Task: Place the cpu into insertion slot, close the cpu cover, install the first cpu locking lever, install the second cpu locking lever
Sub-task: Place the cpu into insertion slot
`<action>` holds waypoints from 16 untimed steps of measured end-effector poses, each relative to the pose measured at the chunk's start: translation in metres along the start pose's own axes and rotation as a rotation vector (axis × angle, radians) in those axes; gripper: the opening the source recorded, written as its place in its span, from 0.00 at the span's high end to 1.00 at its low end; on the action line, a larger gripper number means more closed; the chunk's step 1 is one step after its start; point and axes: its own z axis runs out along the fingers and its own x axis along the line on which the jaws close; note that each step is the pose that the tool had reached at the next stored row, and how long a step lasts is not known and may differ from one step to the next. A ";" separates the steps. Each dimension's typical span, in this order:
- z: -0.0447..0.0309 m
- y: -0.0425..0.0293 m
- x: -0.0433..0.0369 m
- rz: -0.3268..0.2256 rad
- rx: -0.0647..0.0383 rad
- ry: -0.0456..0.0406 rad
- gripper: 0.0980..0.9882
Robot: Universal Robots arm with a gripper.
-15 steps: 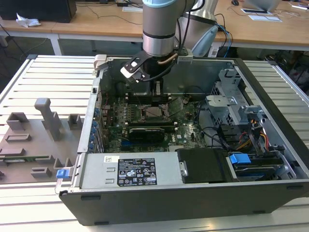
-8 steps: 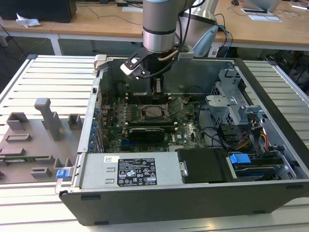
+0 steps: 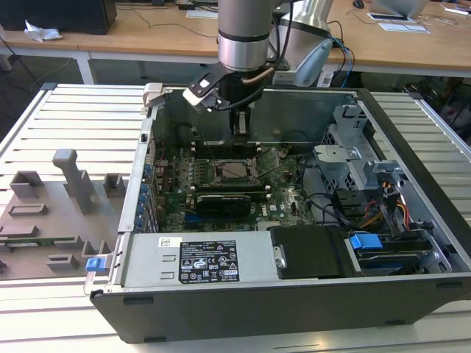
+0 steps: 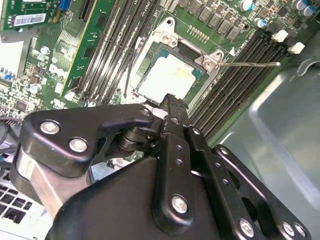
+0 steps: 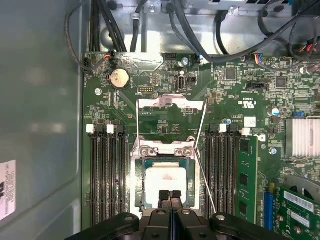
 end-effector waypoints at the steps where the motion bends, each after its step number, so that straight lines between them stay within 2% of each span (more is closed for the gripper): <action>1: -0.0020 0.0001 -0.0001 0.000 0.000 0.0000 0.99; 3: -0.0096 0.0003 -0.0003 0.000 0.000 0.0000 0.99; 8: -0.0228 0.0007 -0.0007 0.000 0.000 0.0000 0.99; 10: -0.0253 0.0008 -0.0008 0.000 0.000 0.0001 0.99; 16: -0.0256 0.0008 -0.0008 0.000 0.000 0.0000 0.99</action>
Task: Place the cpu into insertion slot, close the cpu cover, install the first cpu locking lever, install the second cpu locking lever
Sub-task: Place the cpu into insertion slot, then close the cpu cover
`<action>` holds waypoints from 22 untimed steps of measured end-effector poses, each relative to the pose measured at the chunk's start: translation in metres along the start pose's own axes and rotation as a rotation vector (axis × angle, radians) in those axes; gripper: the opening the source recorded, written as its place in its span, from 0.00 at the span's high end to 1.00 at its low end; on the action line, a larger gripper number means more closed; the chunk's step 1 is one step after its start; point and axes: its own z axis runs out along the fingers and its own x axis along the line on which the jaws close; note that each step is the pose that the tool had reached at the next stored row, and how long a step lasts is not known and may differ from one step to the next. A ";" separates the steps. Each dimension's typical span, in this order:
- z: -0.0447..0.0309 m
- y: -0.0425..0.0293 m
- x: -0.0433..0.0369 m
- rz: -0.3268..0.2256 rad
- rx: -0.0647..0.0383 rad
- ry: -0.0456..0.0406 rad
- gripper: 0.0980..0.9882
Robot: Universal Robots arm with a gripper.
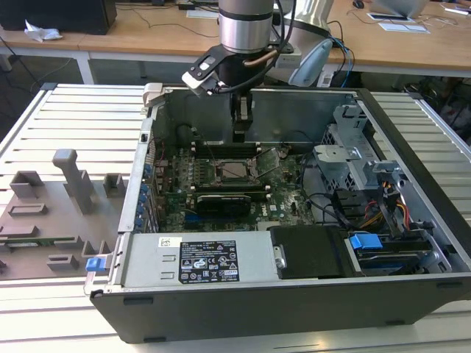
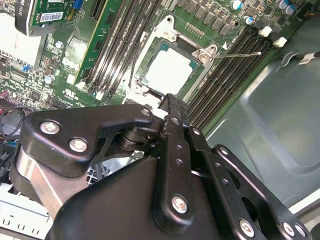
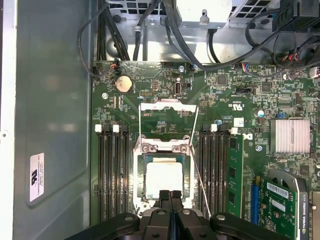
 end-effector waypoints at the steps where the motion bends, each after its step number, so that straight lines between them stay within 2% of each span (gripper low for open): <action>1: 0.0000 0.0000 0.0000 0.000 0.000 0.0000 0.99; 9: -0.0003 0.0015 -0.0001 0.000 0.000 -0.0003 0.99; 16: 0.0006 0.0275 -0.0002 0.000 0.000 -0.0039 0.99; 20: 0.0011 0.0466 -0.0002 0.000 0.000 -0.0055 0.99; 22: 0.0013 0.0523 -0.0002 0.000 0.000 -0.0055 0.99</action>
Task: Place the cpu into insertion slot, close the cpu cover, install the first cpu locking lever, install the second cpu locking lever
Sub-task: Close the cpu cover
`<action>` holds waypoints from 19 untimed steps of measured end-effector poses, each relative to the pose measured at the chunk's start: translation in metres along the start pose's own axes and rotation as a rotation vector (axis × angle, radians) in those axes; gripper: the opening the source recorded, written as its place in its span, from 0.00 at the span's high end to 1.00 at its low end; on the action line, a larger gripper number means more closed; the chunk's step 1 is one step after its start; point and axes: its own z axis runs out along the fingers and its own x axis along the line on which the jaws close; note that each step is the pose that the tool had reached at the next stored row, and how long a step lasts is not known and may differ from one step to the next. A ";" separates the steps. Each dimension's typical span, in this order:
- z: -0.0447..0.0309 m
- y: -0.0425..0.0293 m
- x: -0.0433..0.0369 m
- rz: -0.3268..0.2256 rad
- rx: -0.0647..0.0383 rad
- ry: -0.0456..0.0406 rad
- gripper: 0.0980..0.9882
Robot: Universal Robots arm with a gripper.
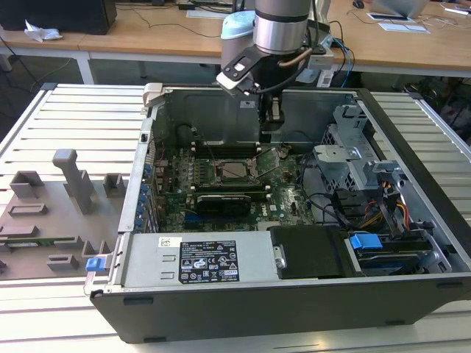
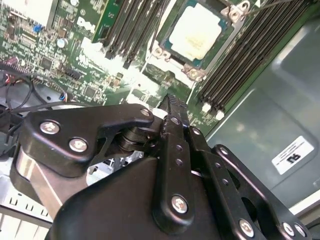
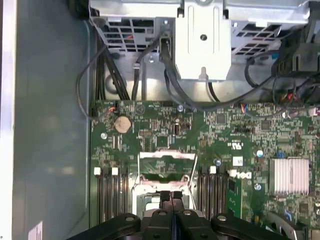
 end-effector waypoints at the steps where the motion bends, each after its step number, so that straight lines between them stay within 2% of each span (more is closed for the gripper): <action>1: 0.0001 0.0032 0.0000 0.000 0.000 0.0001 0.99; 5: 0.0005 0.0184 -0.0001 0.000 0.000 0.0000 0.99; 11: 0.0009 0.0313 -0.0001 0.000 0.000 0.0000 0.99; 14: 0.0013 0.0426 -0.0001 0.000 0.000 0.0000 0.99; 16: 0.0013 0.0461 -0.0001 0.000 0.000 -0.0001 0.99; 17: 0.0015 0.0512 0.0000 0.000 0.000 0.0001 0.99; 19: 0.0016 0.0553 0.0002 0.000 0.000 0.0000 0.99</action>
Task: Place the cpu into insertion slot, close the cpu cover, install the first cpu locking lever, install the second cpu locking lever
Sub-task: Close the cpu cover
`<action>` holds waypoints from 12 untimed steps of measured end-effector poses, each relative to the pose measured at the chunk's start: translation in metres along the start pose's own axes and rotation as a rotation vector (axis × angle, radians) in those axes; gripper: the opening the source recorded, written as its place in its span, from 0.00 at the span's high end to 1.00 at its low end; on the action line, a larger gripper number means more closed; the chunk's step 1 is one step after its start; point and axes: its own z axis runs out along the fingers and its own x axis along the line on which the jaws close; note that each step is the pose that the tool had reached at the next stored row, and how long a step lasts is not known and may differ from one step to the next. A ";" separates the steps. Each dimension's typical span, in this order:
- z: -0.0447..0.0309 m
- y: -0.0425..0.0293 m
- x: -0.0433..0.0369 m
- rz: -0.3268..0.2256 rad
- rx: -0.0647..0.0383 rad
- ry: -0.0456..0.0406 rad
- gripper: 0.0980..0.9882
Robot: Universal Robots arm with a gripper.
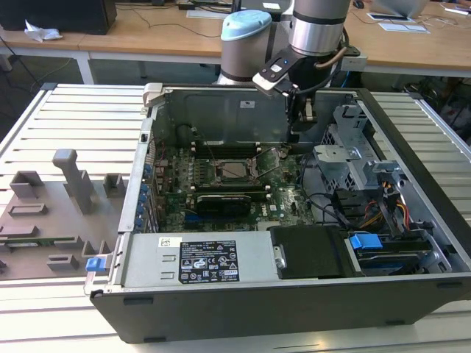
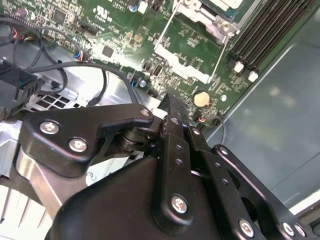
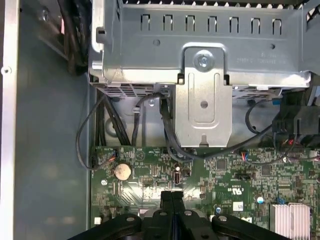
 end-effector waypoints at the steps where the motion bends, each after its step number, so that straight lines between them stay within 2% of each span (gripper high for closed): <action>1: 0.0000 0.0009 0.0001 0.000 0.000 0.0000 0.99; 12: 0.0107 0.0006 0.0005 0.000 0.000 0.0001 0.99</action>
